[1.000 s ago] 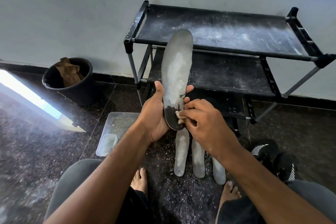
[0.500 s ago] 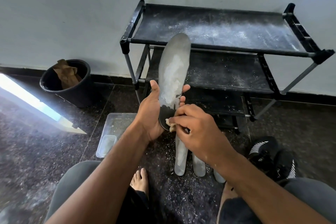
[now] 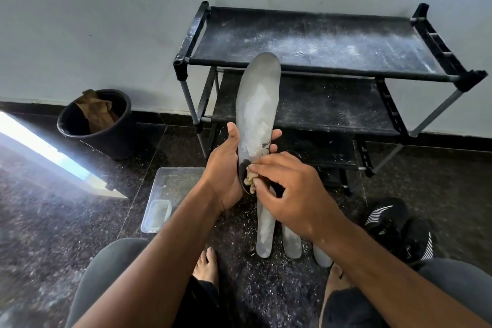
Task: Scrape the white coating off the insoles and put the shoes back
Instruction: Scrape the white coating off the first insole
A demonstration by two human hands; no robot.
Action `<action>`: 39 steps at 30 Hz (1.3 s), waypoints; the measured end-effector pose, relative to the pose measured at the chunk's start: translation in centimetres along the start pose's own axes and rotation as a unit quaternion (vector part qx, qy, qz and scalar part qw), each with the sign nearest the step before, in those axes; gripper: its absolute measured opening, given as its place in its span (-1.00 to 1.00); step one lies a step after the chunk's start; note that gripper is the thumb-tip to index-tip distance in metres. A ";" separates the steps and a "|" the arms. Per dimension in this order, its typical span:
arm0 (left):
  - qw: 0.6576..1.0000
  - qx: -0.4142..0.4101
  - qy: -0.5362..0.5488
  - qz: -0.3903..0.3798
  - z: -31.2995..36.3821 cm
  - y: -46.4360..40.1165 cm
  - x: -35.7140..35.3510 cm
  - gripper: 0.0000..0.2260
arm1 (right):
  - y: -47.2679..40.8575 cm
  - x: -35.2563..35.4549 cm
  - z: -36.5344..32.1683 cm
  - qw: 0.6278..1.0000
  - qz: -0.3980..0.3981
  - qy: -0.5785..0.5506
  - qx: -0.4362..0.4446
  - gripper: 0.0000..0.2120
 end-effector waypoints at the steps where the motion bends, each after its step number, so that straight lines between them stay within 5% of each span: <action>1: 1.000 0.001 0.003 0.000 0.0 0.1 0.1 -0.23 | 0.1 -0.1 0.1 1.000 -0.013 0.008 -0.007 -0.75; 9: 1.000 0.005 0.010 -0.008 -0.2 0.4 -0.6 -0.25 | -0.6 -0.3 1.4 0.998 -0.036 -0.039 -0.024 -0.79; 18: 0.999 -0.023 0.023 -0.004 -0.7 0.3 -1.2 -0.30 | -0.6 -0.3 1.6 0.997 0.028 0.065 -0.027 -0.88; 25: 0.998 -0.008 0.057 0.008 0.0 0.4 -0.6 -0.25 | 0.4 -0.4 0.8 0.991 -0.064 0.121 0.012 -0.68; 39: 0.996 -0.052 0.050 0.044 -0.1 0.0 -0.4 -0.35 | -0.6 0.0 1.7 0.989 -0.024 0.145 0.013 -0.89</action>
Point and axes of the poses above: each hand's wrist, its own y-axis away from the middle knuckle, its own x-axis out of the back of the hand, z = x × y, the point moved 4 cm from there along -y, towards the middle knuckle, and after that the axes turned 2 degrees about -x, right-handed, at the moved point
